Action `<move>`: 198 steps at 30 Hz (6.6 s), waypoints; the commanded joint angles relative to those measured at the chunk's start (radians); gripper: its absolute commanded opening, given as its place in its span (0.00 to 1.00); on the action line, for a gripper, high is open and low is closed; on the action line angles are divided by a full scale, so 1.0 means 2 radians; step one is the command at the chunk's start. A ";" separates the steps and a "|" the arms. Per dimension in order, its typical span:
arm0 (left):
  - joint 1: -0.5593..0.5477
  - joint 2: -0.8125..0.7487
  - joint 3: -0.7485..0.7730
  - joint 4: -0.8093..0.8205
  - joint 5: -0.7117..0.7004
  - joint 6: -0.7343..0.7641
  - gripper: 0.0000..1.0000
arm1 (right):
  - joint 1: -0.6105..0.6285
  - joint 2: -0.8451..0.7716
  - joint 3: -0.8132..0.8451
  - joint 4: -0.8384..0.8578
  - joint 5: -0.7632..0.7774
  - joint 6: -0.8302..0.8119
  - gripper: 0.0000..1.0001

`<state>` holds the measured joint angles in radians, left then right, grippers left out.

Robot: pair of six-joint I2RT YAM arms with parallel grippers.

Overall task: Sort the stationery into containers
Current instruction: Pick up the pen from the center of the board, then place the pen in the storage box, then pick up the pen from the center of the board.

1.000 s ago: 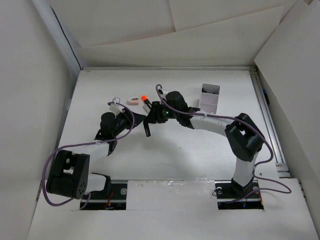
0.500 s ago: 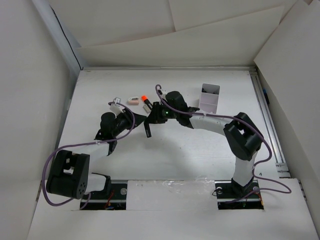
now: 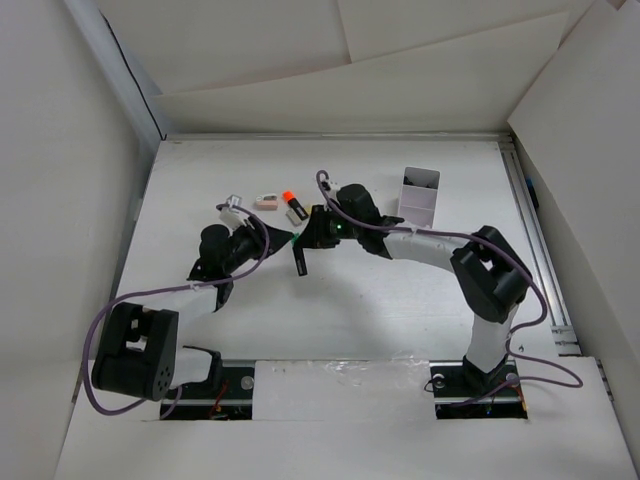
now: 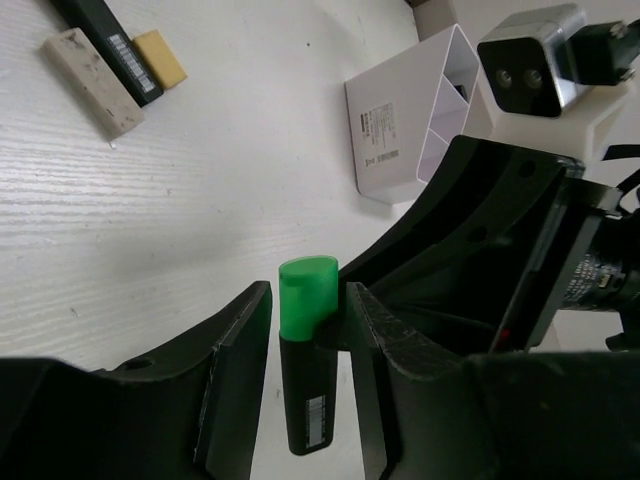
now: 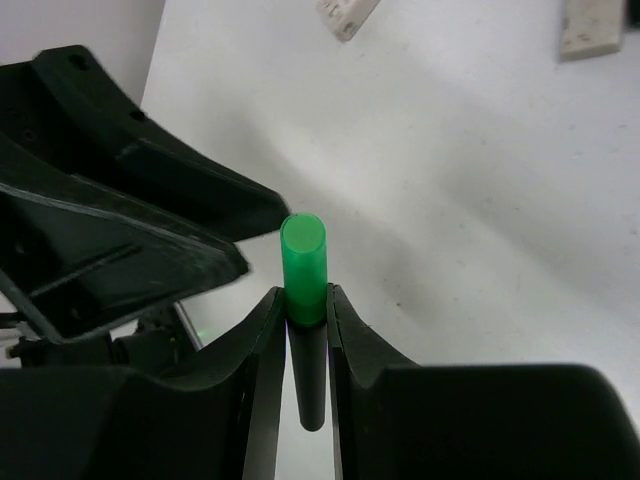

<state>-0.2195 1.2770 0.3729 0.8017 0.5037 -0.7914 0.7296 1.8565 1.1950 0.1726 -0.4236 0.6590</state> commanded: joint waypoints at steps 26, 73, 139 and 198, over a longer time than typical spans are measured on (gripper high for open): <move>-0.009 -0.026 0.008 0.011 0.018 0.025 0.43 | -0.185 -0.215 -0.068 -0.040 0.497 -0.002 0.07; -0.009 0.004 0.013 -0.011 -0.020 0.021 0.43 | -0.124 -0.078 0.013 -0.136 0.717 0.041 0.26; -0.109 0.347 0.470 -0.373 -0.421 0.107 0.35 | -0.048 -0.316 -0.134 -0.130 0.328 -0.007 0.49; -0.127 0.086 0.193 -0.100 -0.129 0.131 0.06 | -0.126 -0.356 -0.148 -0.102 0.188 -0.013 0.72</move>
<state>-0.4698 1.5101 0.8047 0.4671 0.0875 -0.5392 0.4904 1.1725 0.8841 -0.0948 0.0326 0.6502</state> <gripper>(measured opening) 0.267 0.709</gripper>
